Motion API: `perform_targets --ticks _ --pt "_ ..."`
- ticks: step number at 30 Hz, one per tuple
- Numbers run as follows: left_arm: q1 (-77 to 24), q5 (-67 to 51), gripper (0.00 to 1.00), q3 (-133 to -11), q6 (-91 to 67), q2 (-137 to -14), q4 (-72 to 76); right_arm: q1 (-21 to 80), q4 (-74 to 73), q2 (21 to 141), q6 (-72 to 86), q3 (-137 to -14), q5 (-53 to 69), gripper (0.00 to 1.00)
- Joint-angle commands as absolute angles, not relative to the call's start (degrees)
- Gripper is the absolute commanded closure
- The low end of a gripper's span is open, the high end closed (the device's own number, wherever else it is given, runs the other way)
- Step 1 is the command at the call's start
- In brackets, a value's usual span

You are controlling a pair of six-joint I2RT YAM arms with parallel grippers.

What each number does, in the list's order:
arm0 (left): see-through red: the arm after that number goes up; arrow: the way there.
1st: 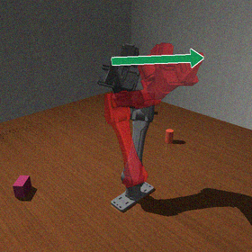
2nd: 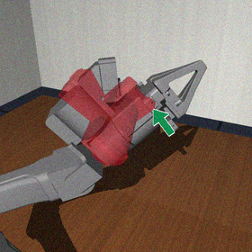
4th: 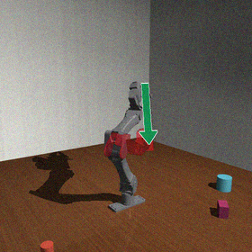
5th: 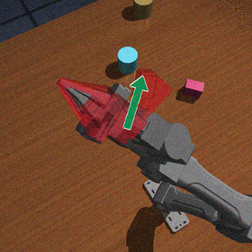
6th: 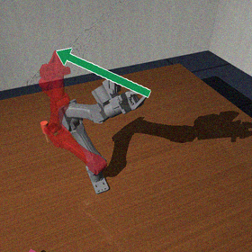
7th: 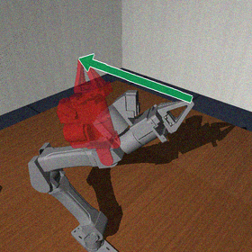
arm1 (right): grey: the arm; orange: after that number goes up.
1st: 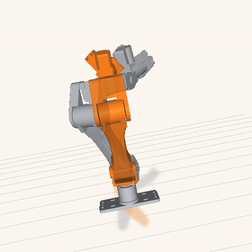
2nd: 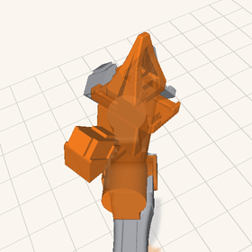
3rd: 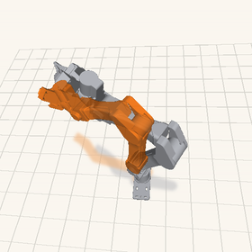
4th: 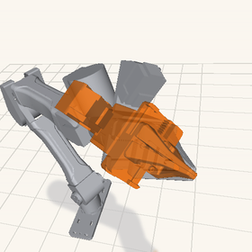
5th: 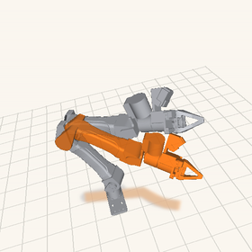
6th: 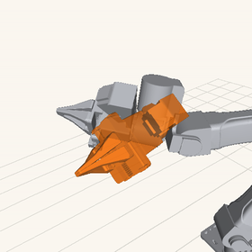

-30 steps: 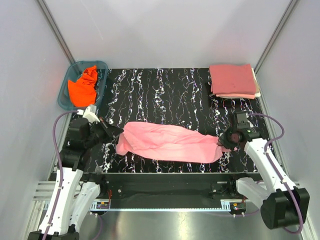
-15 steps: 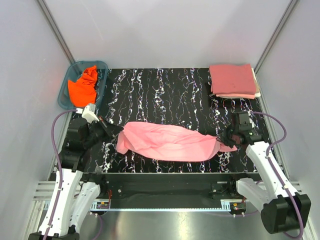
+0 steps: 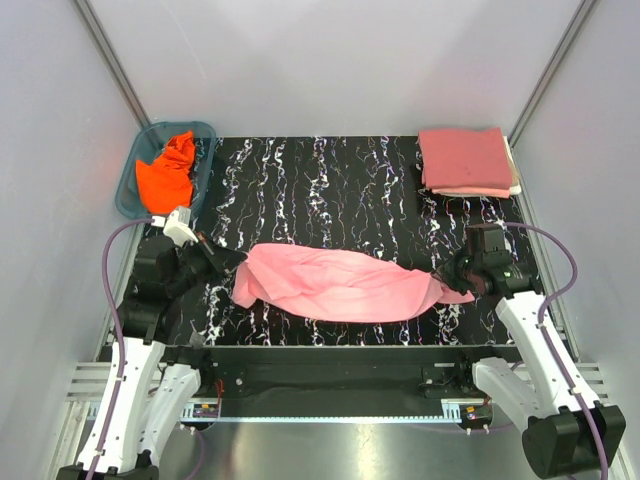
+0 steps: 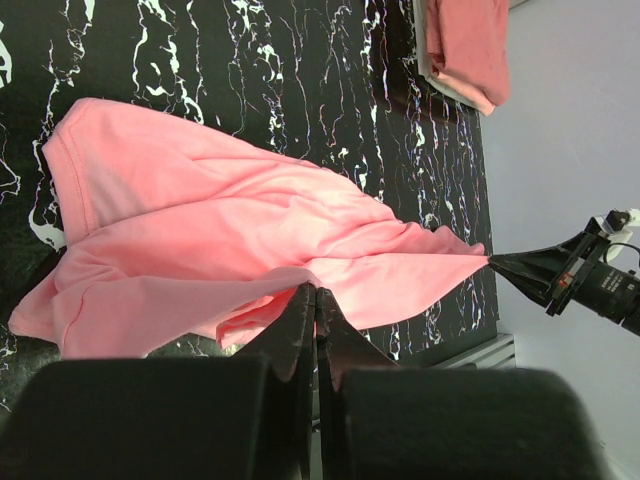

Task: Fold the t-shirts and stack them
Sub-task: Flatten the tshirt out

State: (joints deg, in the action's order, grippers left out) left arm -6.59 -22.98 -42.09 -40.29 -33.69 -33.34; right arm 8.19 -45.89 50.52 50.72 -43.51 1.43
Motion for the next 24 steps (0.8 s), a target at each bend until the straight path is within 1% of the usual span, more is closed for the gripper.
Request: perform_targets --ticks 1,3,4,5,6,11,15,18,19,21,22,24 --pt "-6.68 -24.35 1.00 -43.16 -39.29 -33.14 -30.59 8.00 -45.00 48.78 51.94 -43.77 2.63 0.99" --pt "-6.68 -24.43 1.00 -42.98 -39.29 -33.13 -30.67 8.00 -45.09 49.04 51.59 -44.56 5.00 0.86" --pt "-6.68 -24.43 1.00 -42.98 -39.29 -33.13 -30.59 8.09 -44.83 49.13 51.42 -44.91 6.05 0.85" --pt "-6.77 -24.35 1.00 -42.80 -39.29 -33.22 -30.67 8.00 -44.48 48.96 51.42 -45.26 7.54 0.95" --pt "-6.77 -24.17 1.00 -42.80 -39.20 -33.14 -30.67 8.00 -44.65 48.87 51.59 -45.35 7.73 1.00" --pt "-6.77 -24.08 1.00 -42.89 -39.29 -33.22 -30.59 8.00 -43.60 45.53 52.21 -45.00 8.52 1.00" --pt "-6.68 -22.60 1.00 -44.11 -38.15 -33.48 -30.67 8.00 -35.96 42.63 47.57 -45.17 15.72 1.00" --pt "-6.59 -16.63 1.00 -53.14 -34.11 -37.25 -33.39 8.00 -34.81 41.40 44.66 -50.26 13.02 1.00" --pt "-6.59 -15.48 1.00 -61.27 -33.23 -38.92 -35.31 8.00 -34.37 41.83 43.95 -54.19 10.31 1.00" --pt "-6.59 -11.44 1.00 -70.62 -31.12 -44.45 -36.47 8.00 -34.37 43.23 41.94 -59.21 7.40 1.00" --pt "-6.68 -9.95 1.00 -80.15 -30.77 -46.30 -37.52 8.00 -34.37 45.07 41.31 -64.55 4.51 1.00" --pt "-6.59 -6.25 1.00 -90.30 -30.24 -51.84 -39.10 8.00 -34.89 47.10 39.39 -70.81 2.38 1.00"
